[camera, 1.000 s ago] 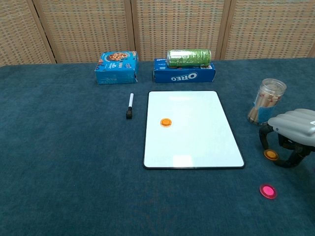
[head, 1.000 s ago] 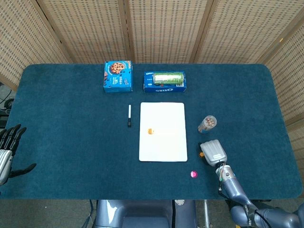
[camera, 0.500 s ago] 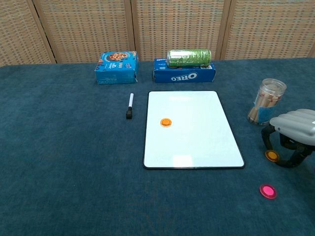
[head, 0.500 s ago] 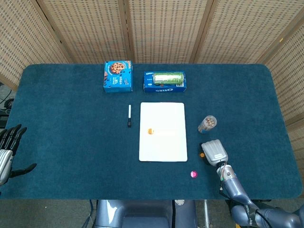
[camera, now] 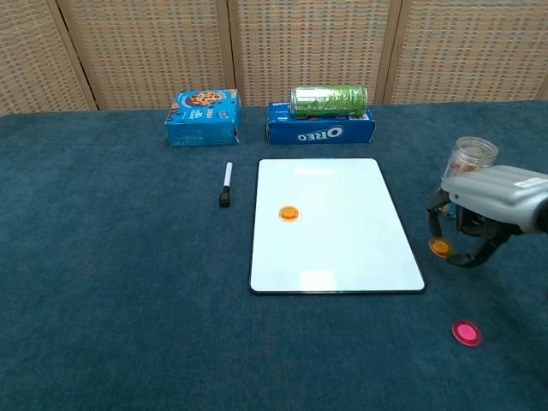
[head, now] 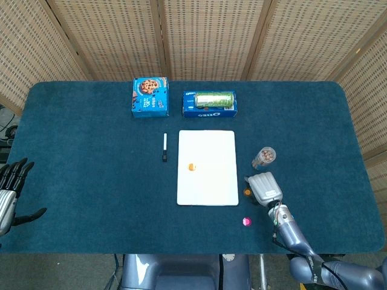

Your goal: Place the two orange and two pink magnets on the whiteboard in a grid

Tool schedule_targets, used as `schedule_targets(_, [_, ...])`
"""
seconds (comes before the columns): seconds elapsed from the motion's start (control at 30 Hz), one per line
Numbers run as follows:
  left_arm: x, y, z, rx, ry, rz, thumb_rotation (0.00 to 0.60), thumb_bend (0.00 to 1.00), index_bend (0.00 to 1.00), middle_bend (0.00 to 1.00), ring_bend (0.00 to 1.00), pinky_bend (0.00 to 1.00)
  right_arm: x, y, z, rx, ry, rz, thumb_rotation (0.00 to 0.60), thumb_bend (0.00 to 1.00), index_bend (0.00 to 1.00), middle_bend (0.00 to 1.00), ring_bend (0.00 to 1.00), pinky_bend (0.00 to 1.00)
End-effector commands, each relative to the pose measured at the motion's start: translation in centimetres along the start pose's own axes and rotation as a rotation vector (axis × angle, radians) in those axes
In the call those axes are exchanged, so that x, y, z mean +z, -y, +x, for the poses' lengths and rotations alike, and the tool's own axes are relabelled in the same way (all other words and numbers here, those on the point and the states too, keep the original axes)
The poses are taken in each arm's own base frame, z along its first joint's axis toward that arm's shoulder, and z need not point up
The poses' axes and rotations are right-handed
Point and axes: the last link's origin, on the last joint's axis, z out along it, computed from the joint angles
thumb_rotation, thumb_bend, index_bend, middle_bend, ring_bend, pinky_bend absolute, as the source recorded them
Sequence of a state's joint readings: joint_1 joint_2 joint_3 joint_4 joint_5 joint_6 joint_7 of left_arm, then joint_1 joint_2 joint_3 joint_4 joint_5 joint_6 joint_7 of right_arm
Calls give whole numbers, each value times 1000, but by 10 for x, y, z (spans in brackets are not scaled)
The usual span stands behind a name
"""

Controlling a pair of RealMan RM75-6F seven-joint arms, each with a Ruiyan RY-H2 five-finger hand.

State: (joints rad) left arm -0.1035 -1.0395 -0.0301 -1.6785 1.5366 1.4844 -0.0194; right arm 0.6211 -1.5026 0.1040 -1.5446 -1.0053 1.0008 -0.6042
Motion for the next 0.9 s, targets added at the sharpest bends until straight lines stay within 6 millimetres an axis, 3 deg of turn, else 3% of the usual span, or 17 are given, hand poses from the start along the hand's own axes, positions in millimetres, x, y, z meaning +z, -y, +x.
schedule_targets(0.03, [0, 0, 0, -1, 0, 1, 600, 0, 0, 0, 0, 0, 14, 22, 20, 15, -16, 26, 600, 337, 575, 969, 941, 1000])
schedule_targets(0.27, [2, 4, 3, -14, -4, 13, 600, 0, 0, 0, 0, 0, 58, 77, 41, 12, -24, 22, 600, 337, 575, 969, 941, 1000])
schedule_targets(0.37, [2, 4, 3, -21, -2, 14, 600, 0, 0, 0, 0, 0, 76, 90, 43, -19, -35, -17, 600, 346, 575, 969, 941, 1000])
schedule_targets(0.57, [2, 5, 4, -31, 3, 13, 600, 0, 0, 0, 0, 0, 96, 92, 43, -106, -40, -89, 600, 362, 566, 969, 941, 1000])
schedule_targets(0.77, [3, 8, 6, -39, 5, 18, 600, 0, 0, 0, 0, 0, 95, 91, 42, -131, -26, -104, 600, 346, 424, 967, 941, 1000])
schedule_targets(0.9, [3, 8, 7, -43, 3, 17, 600, 0, 0, 0, 0, 0, 89, 93, 47, -129, -43, -85, 600, 348, 402, 966, 941, 1000])
